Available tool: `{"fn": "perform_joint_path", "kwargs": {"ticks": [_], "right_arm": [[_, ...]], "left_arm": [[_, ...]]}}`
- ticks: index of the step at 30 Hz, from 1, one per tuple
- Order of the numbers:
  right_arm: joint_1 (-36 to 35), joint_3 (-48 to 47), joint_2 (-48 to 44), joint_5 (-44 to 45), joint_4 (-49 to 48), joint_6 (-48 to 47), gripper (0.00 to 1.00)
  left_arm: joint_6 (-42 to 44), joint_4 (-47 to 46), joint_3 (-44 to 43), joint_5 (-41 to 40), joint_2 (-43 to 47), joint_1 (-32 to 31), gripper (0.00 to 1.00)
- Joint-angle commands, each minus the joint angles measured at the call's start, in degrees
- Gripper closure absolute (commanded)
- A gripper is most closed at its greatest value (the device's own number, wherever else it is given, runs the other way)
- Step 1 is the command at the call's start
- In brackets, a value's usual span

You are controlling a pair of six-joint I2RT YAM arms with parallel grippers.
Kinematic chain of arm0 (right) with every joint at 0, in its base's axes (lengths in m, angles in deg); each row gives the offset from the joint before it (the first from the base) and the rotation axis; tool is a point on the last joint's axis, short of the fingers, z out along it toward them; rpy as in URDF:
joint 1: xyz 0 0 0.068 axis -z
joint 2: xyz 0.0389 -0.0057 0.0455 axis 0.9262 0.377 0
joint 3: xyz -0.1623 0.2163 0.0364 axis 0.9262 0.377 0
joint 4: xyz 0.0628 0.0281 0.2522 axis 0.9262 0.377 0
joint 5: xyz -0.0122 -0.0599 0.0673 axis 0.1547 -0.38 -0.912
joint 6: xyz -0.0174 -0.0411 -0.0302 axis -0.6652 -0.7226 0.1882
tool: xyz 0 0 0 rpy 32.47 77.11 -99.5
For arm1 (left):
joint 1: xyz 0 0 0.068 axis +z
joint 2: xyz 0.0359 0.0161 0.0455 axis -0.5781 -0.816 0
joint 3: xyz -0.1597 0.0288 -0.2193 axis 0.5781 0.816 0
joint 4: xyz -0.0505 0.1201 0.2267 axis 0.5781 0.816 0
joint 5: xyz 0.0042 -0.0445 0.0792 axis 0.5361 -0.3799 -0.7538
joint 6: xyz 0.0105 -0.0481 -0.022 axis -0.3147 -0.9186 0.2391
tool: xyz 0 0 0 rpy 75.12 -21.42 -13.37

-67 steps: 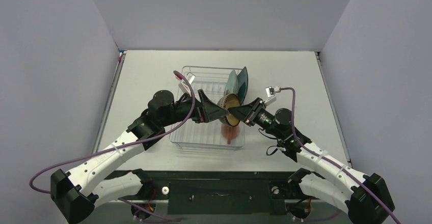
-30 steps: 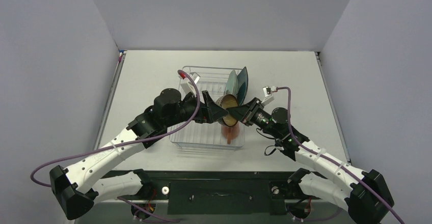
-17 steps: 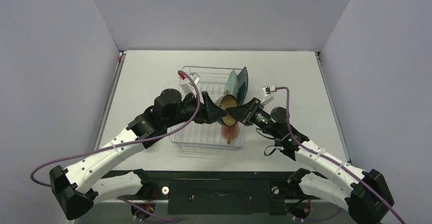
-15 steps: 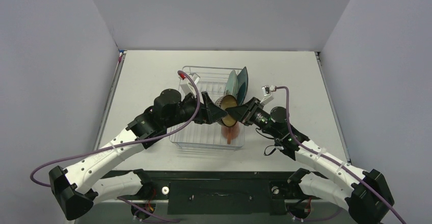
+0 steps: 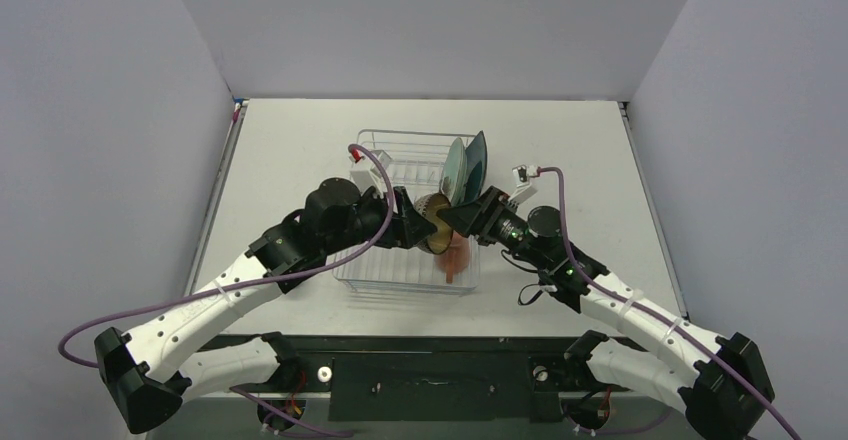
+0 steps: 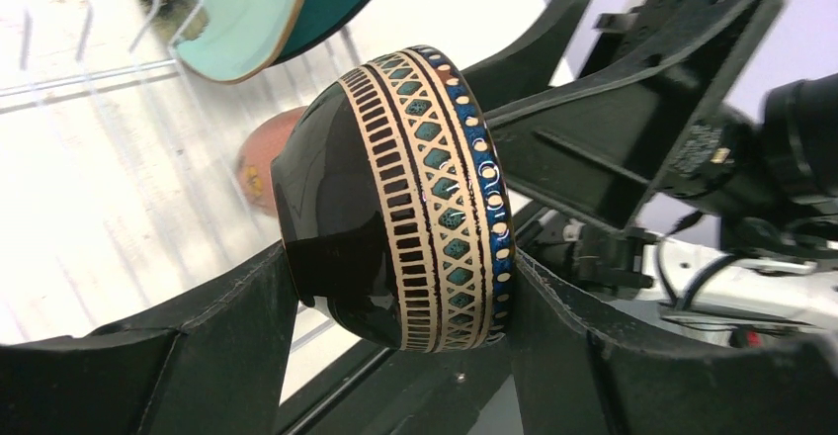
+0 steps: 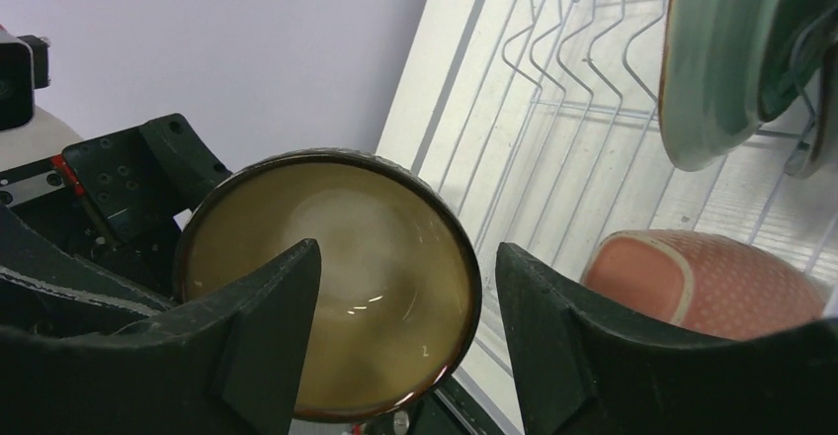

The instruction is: Load the mixed dishes into the dish rack

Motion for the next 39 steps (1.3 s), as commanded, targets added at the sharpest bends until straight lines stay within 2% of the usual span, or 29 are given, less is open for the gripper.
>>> {"fn": "perform_joint_path", "kwargs": {"ticks": [1,8,18,28,39], "right_arm": [[-0.5,-3.2,-0.8,4.7,5.3,-3.1,0.38],[2.2,-3.5,-6.1,9.7,13.3,-5.2,0.36],[10.8,-2.8,-13.4,9.1,23.3,-8.6,0.37],[11.5,-2.6,-15.3,9.5,25.8,-9.8,0.39],[12.8,-2.6,-16.0,8.8,27.2,-11.2,0.39]], "left_arm": [[4.8,1.3,-5.3,-4.8,1.8,-0.1,1.0],[13.0,10.5,-8.1,-13.0,0.3,-0.1,1.0],[22.2,18.0,-11.7,-23.5,-7.8,0.0,1.0],[27.6,20.0,-12.7,-36.9,-19.9,0.0,1.0],[29.7,17.7,-12.4,-40.6,-28.9,0.7,1.0]]}}
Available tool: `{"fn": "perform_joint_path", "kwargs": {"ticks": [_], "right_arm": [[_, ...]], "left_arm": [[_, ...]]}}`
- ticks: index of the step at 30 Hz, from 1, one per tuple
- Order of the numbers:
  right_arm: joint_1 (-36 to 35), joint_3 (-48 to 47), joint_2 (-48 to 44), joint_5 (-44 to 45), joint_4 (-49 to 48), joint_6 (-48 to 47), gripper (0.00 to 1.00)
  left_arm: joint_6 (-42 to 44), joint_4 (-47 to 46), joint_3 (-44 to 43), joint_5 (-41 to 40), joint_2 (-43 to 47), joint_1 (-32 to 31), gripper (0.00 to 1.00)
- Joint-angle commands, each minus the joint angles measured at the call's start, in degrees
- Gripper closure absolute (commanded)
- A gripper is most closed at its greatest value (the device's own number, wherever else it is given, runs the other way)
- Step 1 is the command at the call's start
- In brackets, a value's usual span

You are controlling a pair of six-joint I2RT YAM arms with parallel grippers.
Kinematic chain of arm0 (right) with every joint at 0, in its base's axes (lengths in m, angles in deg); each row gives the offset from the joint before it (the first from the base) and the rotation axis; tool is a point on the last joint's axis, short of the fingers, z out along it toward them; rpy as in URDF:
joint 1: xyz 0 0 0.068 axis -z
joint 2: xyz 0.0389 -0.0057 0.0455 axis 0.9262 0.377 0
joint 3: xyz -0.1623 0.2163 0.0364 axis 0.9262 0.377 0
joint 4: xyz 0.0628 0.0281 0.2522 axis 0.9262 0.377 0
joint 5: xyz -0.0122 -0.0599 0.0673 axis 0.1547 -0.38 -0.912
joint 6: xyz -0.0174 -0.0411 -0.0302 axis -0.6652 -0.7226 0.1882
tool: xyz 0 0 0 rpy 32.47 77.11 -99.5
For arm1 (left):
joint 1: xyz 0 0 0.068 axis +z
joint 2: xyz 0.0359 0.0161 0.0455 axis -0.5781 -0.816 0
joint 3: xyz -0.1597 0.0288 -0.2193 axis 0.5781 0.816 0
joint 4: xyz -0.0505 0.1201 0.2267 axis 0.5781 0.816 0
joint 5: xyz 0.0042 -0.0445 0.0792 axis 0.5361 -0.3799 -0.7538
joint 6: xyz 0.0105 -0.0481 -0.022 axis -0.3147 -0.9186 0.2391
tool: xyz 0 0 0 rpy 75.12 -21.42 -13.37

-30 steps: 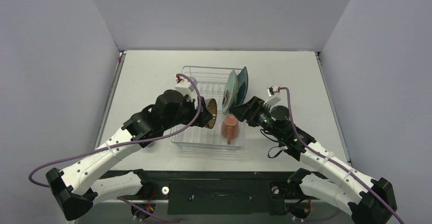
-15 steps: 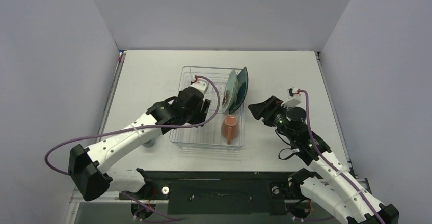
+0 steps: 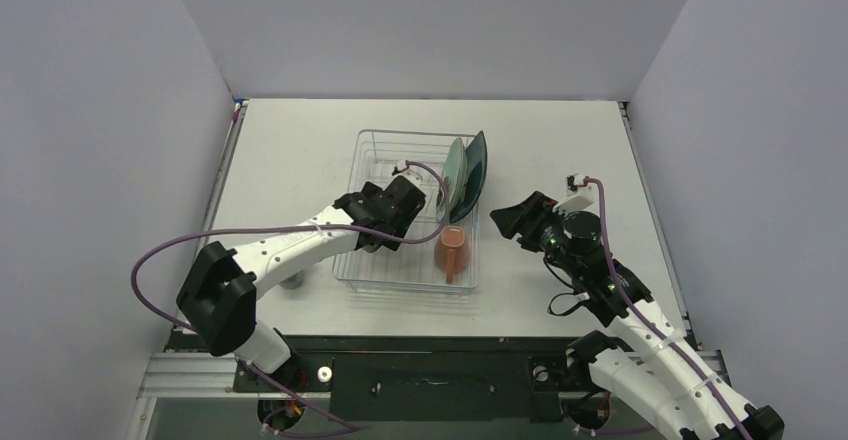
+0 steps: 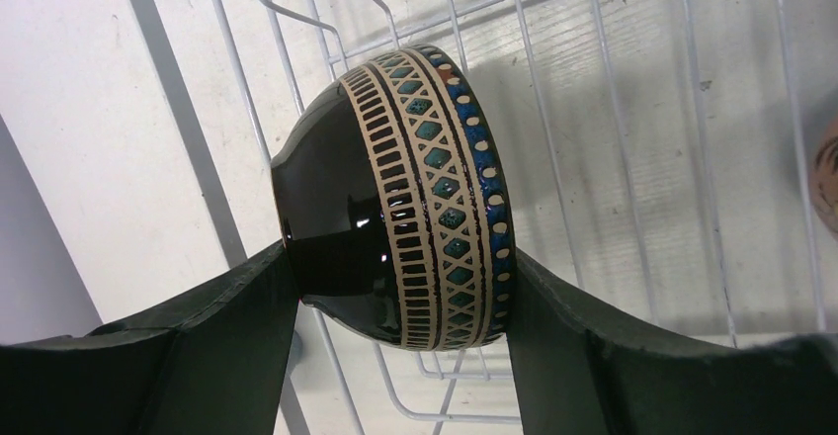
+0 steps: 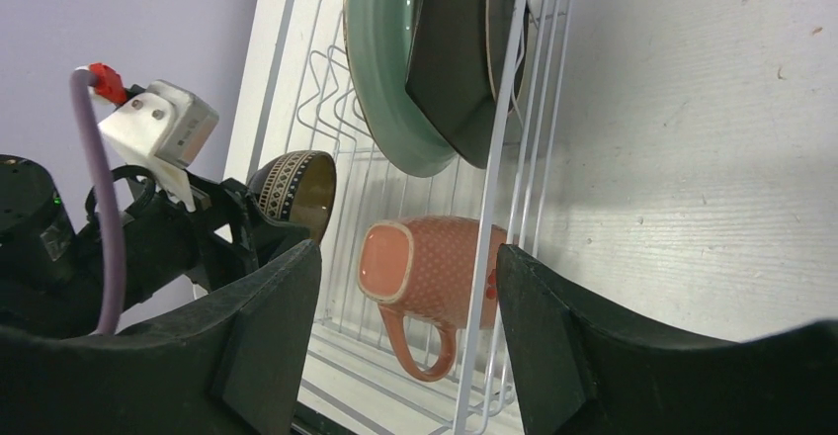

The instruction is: Load the mixed dishes into the dish rack

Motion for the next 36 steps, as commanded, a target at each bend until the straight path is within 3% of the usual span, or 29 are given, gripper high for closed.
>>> {"fn": "perform_joint_path", "kwargs": {"ticks": [1,16,18,34,36], "right_arm": [[0.9,-1.5,-1.0,0.1,-0.2,-1.3,0.39],[2.9,-0.3,-0.8,-2.2,-0.8,-1.6,0.4],[3.1,0.2,-1.0,-2.2,-1.2,-1.6,0.4],[4.5,1.7,-1.2,-3.9,-2.3,-1.2,0.4],[4.7,1.5,-0.9,-4.3,-2.5,-1.0,0.4]], "left_arm": [[1.8,-4.3,-3.2,-4.8,-1.3,0.4,1.0],[1.2,-1.9,-6.4,-9.0,-7.7,-0.3,1.0],[1.4,-2.0,-6.4,-9.0,-8.1,-0.6,0.97],[-0.7,-0.2,-6.2,-6.2,-10.2,-1.1,0.42],[-1.0,0.1,-6.4,-5.6,-10.1,-1.3,0.3]]}}
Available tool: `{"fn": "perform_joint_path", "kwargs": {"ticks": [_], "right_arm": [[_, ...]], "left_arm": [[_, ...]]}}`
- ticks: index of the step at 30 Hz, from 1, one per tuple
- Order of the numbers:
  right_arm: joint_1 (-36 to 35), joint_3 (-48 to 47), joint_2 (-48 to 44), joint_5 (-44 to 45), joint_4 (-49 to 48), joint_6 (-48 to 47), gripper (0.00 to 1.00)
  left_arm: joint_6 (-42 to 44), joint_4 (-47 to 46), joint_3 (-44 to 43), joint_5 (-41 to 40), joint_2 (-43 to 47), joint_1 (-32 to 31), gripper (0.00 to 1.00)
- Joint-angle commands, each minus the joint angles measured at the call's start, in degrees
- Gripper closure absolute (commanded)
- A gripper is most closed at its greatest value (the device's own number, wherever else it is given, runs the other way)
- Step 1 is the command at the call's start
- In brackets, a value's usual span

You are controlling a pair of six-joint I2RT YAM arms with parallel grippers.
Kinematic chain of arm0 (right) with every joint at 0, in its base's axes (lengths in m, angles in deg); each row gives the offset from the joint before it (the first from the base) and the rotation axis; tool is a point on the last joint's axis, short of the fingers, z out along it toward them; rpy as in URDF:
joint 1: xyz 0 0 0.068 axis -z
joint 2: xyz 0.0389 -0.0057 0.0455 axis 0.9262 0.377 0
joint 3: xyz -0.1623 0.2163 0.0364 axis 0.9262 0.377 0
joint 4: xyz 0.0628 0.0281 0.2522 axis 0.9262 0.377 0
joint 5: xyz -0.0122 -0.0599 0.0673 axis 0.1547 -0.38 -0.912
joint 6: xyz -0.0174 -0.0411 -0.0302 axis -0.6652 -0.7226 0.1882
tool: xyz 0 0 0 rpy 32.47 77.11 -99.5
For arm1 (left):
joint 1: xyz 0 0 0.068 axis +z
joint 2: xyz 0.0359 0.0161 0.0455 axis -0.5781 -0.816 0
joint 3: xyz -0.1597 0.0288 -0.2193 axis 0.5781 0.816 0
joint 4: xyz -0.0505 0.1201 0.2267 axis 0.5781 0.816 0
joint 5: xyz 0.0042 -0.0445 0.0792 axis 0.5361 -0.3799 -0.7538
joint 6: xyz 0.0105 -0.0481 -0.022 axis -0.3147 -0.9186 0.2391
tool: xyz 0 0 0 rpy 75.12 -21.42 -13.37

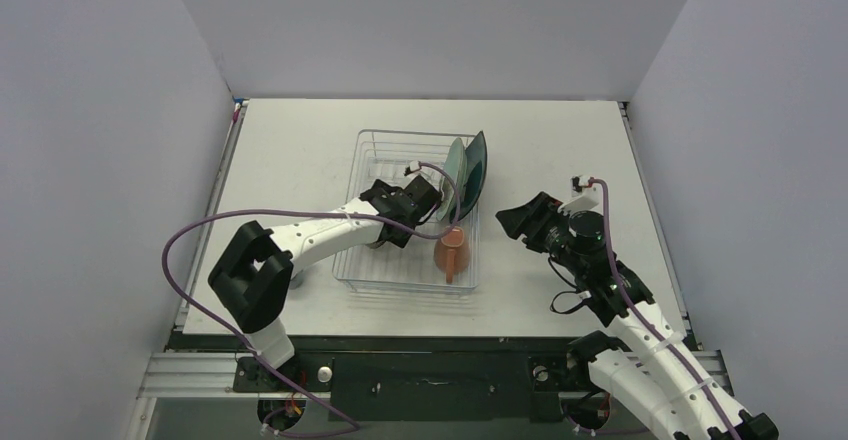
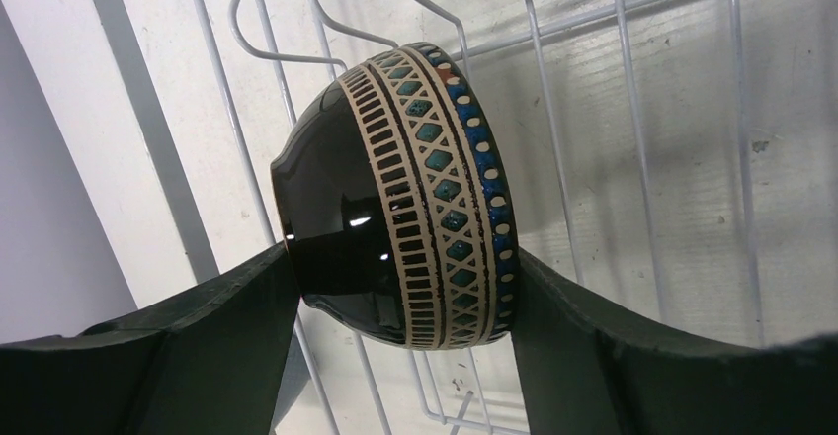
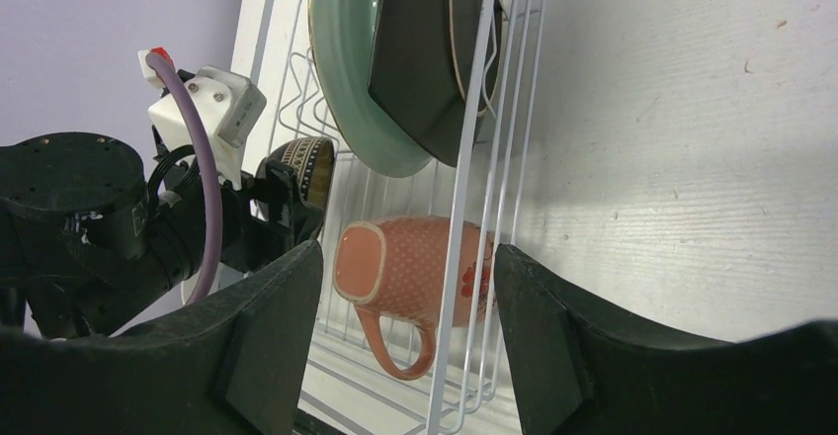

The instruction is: Load the mixed dishes into the dish rack

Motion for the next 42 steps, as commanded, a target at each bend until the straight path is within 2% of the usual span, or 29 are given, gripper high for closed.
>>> {"fn": "perform_joint_path", "kwargs": {"ticks": [1,4,5,7,11,22,32,36,39,42], "right_arm": [[0.6,0.4,-0.2,-1.0,-3.1,-0.1,0.4],[0.6,0.9,-0.2,-1.0,-3.7,0.0,0.4],[0.7,1.0,-0.1,-1.0,-3.9,0.0,0.41],[0.7,1.0,0.0,-1.3,-3.9,0.2,0.41],[0.7,1.3,-0.2,-1.3,-4.2,0.2,0.41],[0.9,1.4,-0.1,-2.1,-4.3,0.6,0.41],[1.0,1.7,0.3,-1.8,-4.6,0.3,0.42],[1.0,1.5,0.9,-2.0,-4.5,0.5,0.42],[1.0,1.8,1.1,-1.9,-5.2,0.5,0.42],[1.1,1.6,2.1,-2.0,-5.5,0.7,0.42]], "left_arm": [[-1.2,0.6,-2.3,0.7,0.2,-0.8,0.27],[-0.9,0.4,-2.5,0.3,0.0,-1.6,0.19],[-0.8,0.5,-2.7,0.1,-0.4,-1.7,0.13],[-1.1,1.3,-3.3,0.1,-0.9,-2.1,0.07],[-1.1,1.0,-3.1,0.1,-0.7,-2.9,0.02],[-2.9,2.0,-4.8,3.8,3.7,-3.8,0.04],[-4.2,2.9,-6.8,7.6,18.0,-2.7,0.04],[-8.9,3.4,-3.9,7.3,25.9,2.2,0.02],[-12.2,3.6,0.6,8.5,31.9,9.6,0.0],[-15.5,3.0,5.8,10.0,39.0,17.5,0.09]]}}
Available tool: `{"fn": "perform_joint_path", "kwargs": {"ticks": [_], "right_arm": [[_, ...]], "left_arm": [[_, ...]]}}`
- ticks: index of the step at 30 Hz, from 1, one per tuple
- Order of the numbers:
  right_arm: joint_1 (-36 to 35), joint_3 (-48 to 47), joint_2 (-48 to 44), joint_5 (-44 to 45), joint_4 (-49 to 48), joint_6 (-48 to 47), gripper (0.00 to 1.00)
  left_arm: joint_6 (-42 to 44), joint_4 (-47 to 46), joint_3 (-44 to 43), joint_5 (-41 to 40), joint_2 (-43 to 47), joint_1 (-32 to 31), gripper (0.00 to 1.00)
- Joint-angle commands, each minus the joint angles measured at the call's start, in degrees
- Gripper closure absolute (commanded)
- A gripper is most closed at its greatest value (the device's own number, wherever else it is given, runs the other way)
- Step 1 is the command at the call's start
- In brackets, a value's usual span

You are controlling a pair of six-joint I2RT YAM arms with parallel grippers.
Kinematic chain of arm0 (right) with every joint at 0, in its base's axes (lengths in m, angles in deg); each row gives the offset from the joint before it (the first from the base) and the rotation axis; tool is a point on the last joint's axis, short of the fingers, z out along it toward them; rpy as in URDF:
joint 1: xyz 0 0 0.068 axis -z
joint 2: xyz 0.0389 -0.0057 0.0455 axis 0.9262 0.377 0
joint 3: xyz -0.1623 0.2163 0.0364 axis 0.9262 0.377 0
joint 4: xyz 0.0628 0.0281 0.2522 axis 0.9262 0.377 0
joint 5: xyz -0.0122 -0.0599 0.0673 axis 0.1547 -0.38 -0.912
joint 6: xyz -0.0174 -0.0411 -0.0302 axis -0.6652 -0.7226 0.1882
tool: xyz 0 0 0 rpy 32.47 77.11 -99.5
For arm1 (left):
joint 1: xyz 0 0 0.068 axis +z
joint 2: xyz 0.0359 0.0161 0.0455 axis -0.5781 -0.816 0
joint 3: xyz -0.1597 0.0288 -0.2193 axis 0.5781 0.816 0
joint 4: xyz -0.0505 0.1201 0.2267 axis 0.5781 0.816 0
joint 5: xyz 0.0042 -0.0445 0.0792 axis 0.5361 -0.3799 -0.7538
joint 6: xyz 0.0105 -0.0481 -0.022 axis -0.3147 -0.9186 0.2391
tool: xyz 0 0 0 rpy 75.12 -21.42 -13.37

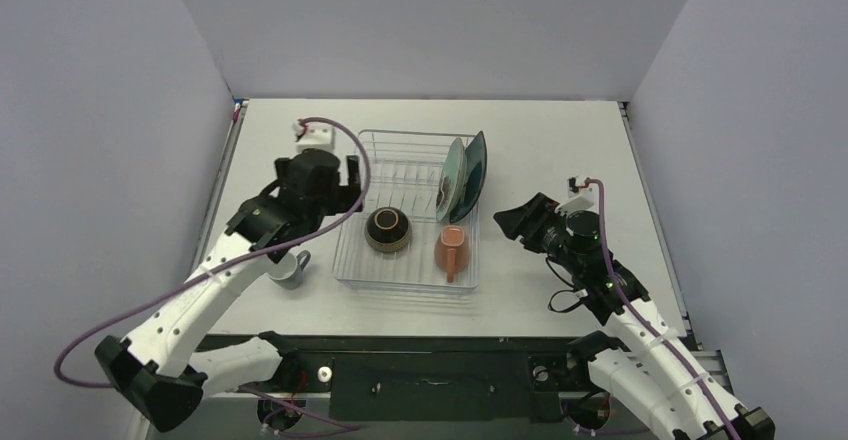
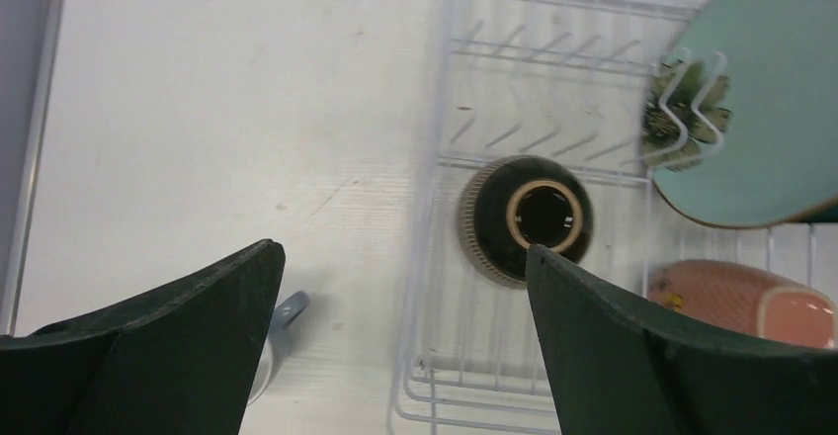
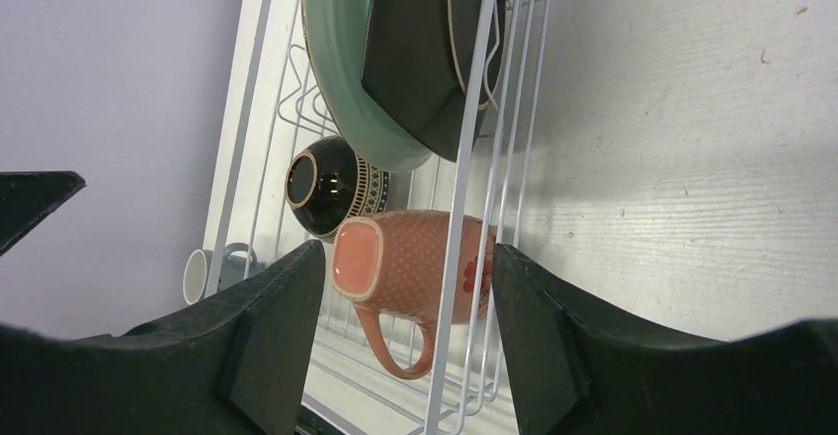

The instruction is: Load the mixed dishes into the dish rack

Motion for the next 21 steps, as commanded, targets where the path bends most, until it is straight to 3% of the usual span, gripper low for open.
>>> {"fn": "perform_joint_path", "kwargs": {"ticks": [1,10,15,21], "right_arm": [[0.5,0.0,1.3,-0.5,-3.3,0.3,0.42],[0.5,-0.1,2.1,-1.2,-4.0,1.1,0.42],[0.6,-0.2,1.3,-0.9,-3.0,1.1,0.43],[0.5,-0.6,1.2,-0.5,-2.4,0.9,0.43]], "left_arm": [[-6.8,1.0,6.4,2.8,8.2,9.0,0.1],[-23.9,5.0,15.8,7.7,11.6,24.2,0.08],[-32.0,10.0,16.7,4.6,6.7,28.6,0.12],[-36.0,8.0,19.6,9.6,6.6,30.9,0.17]]}}
